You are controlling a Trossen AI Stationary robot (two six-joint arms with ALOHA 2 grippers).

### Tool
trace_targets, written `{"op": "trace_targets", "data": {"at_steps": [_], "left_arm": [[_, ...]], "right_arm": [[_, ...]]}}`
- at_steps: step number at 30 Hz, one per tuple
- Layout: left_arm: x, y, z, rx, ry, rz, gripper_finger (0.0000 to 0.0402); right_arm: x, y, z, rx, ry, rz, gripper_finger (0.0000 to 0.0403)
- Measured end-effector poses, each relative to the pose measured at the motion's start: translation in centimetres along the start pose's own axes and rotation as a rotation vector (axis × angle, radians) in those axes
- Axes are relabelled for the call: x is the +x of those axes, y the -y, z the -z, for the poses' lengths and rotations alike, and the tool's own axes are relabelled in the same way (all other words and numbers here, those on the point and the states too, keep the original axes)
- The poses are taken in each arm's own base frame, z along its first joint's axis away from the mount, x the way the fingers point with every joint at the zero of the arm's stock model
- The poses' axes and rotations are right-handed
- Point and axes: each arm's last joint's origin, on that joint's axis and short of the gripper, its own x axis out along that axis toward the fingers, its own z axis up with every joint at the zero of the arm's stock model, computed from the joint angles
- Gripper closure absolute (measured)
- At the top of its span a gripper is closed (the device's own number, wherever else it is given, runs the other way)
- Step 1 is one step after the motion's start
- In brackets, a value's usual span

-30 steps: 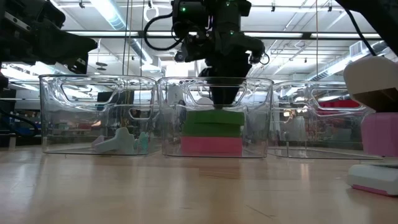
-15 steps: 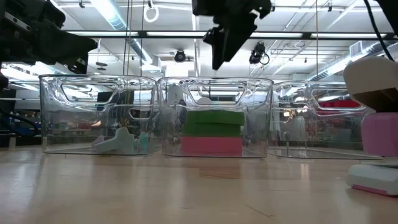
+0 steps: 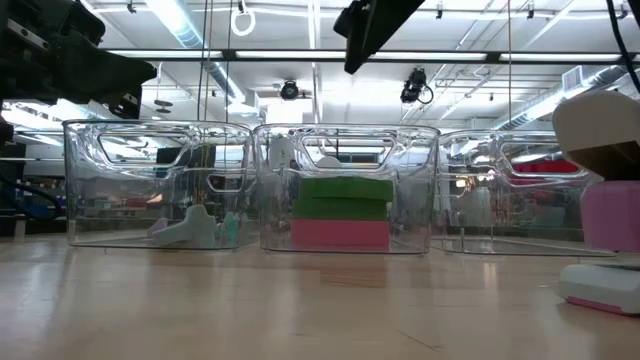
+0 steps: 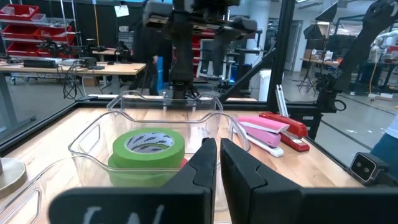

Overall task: Pick and place Stapler, Stapler remover, tape
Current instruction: Put the pink stapler into the right transparent bin

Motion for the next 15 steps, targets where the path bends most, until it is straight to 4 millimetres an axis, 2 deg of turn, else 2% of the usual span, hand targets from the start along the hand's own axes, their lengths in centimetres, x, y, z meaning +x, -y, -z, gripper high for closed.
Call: {"op": "trace_targets", "data": {"at_steps": [10,15], "left_arm": [[0.0,0.0,0.0,0.0,0.0,0.0,0.0376],[0.0,0.0,0.0,0.0,-0.001,0.0,0.0376]], "right_arm": [[0.0,-3.3,-1.9,-0.02,0.131,-0.013,0.0181],[0.0,-5.0,-2.3,-0.029,0.144,-0.029,0.0181]]}}
